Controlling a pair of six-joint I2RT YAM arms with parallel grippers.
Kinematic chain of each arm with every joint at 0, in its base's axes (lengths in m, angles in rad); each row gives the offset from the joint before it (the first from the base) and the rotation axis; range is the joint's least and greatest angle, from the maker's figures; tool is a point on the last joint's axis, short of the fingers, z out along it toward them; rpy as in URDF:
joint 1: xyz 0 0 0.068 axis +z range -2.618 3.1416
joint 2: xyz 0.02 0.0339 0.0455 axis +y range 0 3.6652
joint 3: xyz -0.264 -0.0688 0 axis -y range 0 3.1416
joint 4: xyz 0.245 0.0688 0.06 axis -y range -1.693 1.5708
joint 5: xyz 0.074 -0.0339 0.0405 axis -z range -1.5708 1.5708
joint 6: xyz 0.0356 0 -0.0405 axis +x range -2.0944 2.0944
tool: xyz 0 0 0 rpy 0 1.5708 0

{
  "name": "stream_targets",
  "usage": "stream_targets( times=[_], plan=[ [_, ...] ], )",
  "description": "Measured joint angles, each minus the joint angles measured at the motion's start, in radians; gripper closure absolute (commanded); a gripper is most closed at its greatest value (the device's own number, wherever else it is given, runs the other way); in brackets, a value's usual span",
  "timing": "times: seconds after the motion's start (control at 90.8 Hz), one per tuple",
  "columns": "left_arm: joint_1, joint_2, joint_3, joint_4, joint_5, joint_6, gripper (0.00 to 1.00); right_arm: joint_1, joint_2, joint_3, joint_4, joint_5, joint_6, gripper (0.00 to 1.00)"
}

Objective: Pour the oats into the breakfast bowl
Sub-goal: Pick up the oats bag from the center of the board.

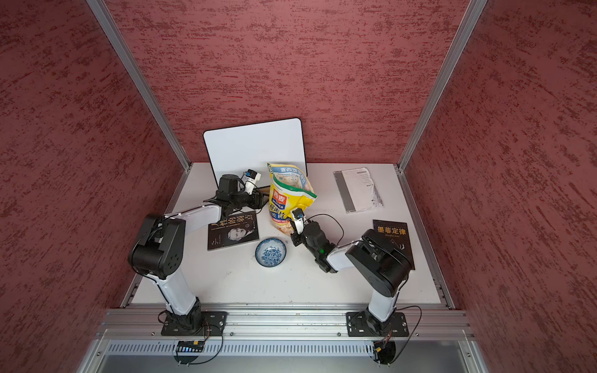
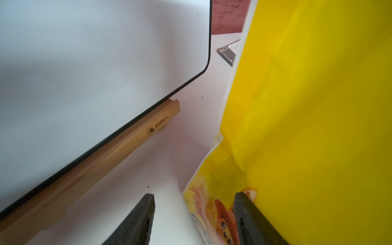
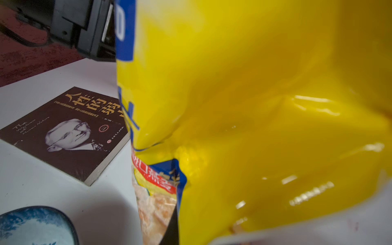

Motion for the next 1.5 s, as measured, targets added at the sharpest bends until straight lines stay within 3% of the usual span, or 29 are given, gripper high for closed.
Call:
stream_targets(
  times=[0.298, 0.529, 0.815, 1.19, 1.499],
  plan=[
    [0.051, -0.219, -0.176, 0.035, -0.113, -0.088, 0.35, -0.053, -0.251, 0.064, -0.458, -0.135, -0.199, 1.00],
    [0.048, -0.395, -0.288, 0.003, -0.185, -0.193, 0.35, -0.191, -0.418, 0.066, -0.708, -0.216, -0.317, 1.00],
    [-0.029, -0.572, -0.383, -0.075, -0.226, -0.260, 0.35, -0.341, -0.653, 0.063, -0.995, -0.297, -0.529, 1.00],
    [-0.173, -0.713, -0.422, -0.348, -0.190, -0.333, 0.35, -0.377, -0.891, -0.014, -1.199, -0.381, -0.674, 1.00],
    [-0.193, -0.840, -0.515, -0.531, -0.170, -0.426, 0.39, -0.377, -0.900, -0.013, -1.246, -0.381, -0.707, 1.00]
  ],
)
